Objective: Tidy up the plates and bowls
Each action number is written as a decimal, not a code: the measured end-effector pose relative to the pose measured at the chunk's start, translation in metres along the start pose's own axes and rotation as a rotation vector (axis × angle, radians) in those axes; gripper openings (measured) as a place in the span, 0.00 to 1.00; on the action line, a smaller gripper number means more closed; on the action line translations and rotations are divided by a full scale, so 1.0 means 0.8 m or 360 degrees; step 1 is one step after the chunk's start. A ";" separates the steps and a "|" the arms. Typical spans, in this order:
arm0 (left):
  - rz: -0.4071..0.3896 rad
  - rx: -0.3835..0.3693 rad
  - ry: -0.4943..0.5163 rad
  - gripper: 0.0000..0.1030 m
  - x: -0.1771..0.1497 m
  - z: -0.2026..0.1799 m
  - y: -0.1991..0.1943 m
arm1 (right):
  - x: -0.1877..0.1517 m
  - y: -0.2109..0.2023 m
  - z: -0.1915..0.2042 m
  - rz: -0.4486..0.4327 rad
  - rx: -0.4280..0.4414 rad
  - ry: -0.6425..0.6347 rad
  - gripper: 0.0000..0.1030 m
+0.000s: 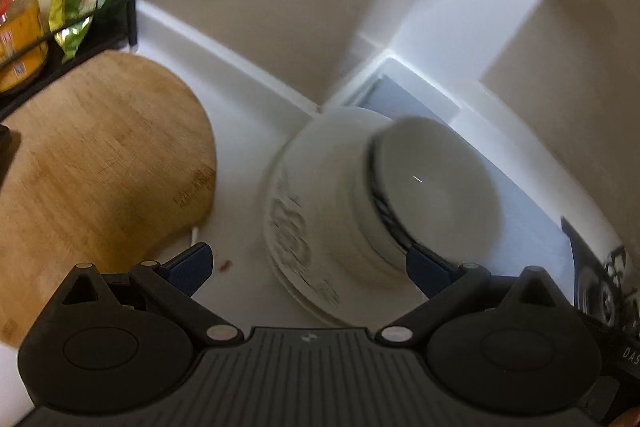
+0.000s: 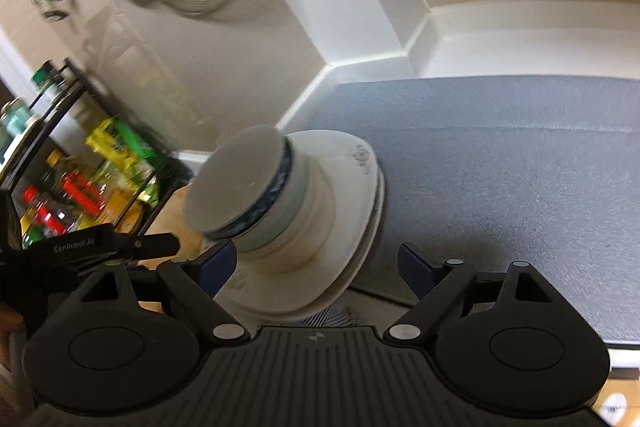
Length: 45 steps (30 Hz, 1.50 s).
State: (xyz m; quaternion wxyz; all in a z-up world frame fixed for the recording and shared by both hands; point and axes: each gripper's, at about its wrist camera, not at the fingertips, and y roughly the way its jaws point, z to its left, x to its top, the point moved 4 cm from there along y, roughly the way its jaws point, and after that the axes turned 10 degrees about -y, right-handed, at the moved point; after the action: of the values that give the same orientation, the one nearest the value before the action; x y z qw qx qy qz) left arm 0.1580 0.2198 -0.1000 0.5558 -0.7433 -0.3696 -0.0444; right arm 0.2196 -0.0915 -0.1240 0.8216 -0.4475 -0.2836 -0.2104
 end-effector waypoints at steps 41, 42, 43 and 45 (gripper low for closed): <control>0.0434 -0.0333 -0.0246 0.37 0.098 0.038 0.160 | -0.001 0.151 -0.062 0.0245 0.0062 0.0507 0.29; 0.0436 -0.0328 -0.0242 0.37 0.098 0.036 0.160 | -0.002 0.151 -0.064 0.0246 0.0071 0.0535 0.29; 0.0441 -0.0322 -0.0242 0.37 0.098 0.034 0.161 | -0.003 0.150 -0.066 0.0244 0.0078 0.0560 0.28; 0.0450 -0.0316 -0.0235 0.37 0.094 0.024 0.164 | -0.004 0.151 -0.070 0.0236 0.0087 0.0601 0.28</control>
State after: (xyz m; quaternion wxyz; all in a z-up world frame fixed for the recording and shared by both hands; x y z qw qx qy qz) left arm 0.2844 0.2599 -0.1758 0.4518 -0.8402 -0.2952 0.0526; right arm 0.3054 -0.0774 -0.2250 0.8853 -0.3973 -0.0965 -0.2218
